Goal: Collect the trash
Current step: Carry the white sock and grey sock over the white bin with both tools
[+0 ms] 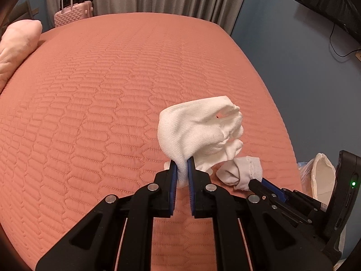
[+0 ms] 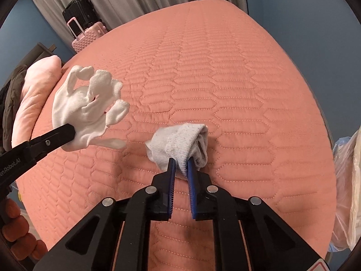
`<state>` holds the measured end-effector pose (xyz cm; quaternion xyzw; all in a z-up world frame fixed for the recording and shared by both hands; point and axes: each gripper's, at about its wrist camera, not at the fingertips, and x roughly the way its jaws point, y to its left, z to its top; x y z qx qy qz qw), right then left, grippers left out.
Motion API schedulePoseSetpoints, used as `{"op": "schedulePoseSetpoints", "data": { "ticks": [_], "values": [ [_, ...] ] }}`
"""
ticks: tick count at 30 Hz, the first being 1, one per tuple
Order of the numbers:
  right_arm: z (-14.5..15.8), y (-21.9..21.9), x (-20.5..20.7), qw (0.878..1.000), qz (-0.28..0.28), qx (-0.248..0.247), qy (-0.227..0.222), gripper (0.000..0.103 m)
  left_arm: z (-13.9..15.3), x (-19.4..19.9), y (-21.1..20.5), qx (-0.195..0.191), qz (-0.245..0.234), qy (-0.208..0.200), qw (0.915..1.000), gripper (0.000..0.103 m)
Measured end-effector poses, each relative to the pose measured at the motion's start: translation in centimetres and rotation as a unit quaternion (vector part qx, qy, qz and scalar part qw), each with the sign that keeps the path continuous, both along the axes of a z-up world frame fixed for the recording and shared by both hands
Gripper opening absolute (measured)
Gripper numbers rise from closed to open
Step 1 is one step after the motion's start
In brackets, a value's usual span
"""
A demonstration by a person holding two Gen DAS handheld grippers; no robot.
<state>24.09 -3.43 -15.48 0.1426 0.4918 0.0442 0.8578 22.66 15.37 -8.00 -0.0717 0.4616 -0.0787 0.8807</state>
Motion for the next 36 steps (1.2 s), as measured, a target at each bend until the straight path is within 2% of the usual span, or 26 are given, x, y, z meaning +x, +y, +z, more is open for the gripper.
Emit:
{"op": "schedulePoseSetpoints", "data": {
  "ticks": [10,21,29,36],
  "values": [
    [11.4,-4.3,-3.5,0.994,-0.022,-0.002,-0.104,0.009,6.4,-1.8,-4.0,-0.006,-0.031,-0.059,0.9977,0.010],
    [22.7,-11.2,-10.5,0.977,-0.070,-0.008,-0.203,0.009,14.4,-5.9,-9.7,-0.020,-0.083,-0.143,0.9861,0.010],
    [27.2,-15.8,-15.8,0.963,-0.109,-0.022,-0.246,0.009,17.5,-8.4,-13.9,-0.028,-0.129,-0.180,0.9747,0.010],
    [28.6,-19.3,-19.5,0.954,-0.138,-0.030,-0.264,0.009,18.7,-10.5,-17.2,-0.031,-0.167,-0.196,0.9658,0.010]
  ]
}}
